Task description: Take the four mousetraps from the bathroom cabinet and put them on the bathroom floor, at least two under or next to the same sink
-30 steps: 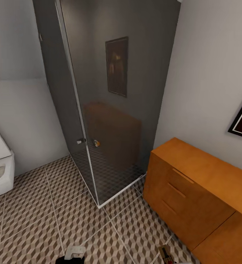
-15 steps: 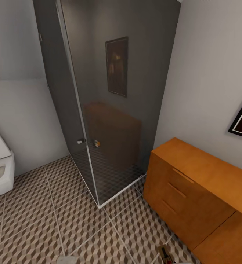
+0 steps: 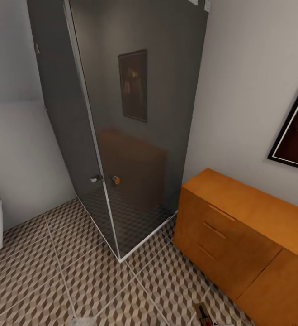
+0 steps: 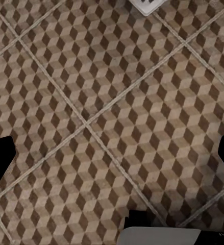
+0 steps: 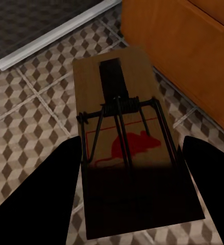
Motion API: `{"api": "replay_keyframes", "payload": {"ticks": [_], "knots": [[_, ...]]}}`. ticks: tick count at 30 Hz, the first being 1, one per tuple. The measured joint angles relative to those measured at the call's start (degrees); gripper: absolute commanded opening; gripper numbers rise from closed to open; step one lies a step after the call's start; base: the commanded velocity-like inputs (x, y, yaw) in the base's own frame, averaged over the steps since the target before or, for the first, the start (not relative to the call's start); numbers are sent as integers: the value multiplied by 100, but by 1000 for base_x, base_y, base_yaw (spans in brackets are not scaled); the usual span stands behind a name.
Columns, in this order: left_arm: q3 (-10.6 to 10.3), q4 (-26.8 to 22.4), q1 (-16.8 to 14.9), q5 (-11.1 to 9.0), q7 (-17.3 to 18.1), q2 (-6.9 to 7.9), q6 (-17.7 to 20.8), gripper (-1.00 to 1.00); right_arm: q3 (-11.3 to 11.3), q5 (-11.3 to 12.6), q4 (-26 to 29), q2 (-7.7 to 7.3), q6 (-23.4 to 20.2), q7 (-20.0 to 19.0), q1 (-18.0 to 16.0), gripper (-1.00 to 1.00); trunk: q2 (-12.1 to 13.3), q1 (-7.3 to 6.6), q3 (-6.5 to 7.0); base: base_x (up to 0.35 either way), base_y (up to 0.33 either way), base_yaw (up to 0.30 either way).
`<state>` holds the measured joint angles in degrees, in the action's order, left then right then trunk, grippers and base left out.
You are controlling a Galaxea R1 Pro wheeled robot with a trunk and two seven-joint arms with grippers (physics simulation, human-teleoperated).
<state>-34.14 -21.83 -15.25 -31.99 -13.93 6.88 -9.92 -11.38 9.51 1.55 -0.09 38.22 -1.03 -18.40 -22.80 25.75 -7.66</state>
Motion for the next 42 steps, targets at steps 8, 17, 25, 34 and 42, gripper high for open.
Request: {"api": "replay_keyframes", "payload": {"ticks": [8, 17, 25, 34, 42], "knots": [[0, 17, 0, -3, 7, 0, -1, 100, 0, 0, 0, 0, 1, 0, 0, -100, 0, 0, 54, 0, 17, -211], [0, 19, 0, 1, 0, 0, -38, 100, 0, 0, 2, -6, 2, 0, 0, -100, 0, 0, 111, 0, 1, -204], [0, 19, 0, 1, -1, -5, -53, 100, 1, 0, 0, -9, 1, 0, 0, -100, 1, 0, 157, 0, 0, -201], [7, 498, 0, -11, -12, -98, -82, 100, 8, 0, 1, -9, -2, 0, 0, -100, 1, 0, 204, 0, 0, -196], [6, 1171, -1, -20, -18, -224, -96, 100, 0, 0, -1, -9, -7, 0, 0, -100, 1, 0, 240, 0, 0, -184]]}}
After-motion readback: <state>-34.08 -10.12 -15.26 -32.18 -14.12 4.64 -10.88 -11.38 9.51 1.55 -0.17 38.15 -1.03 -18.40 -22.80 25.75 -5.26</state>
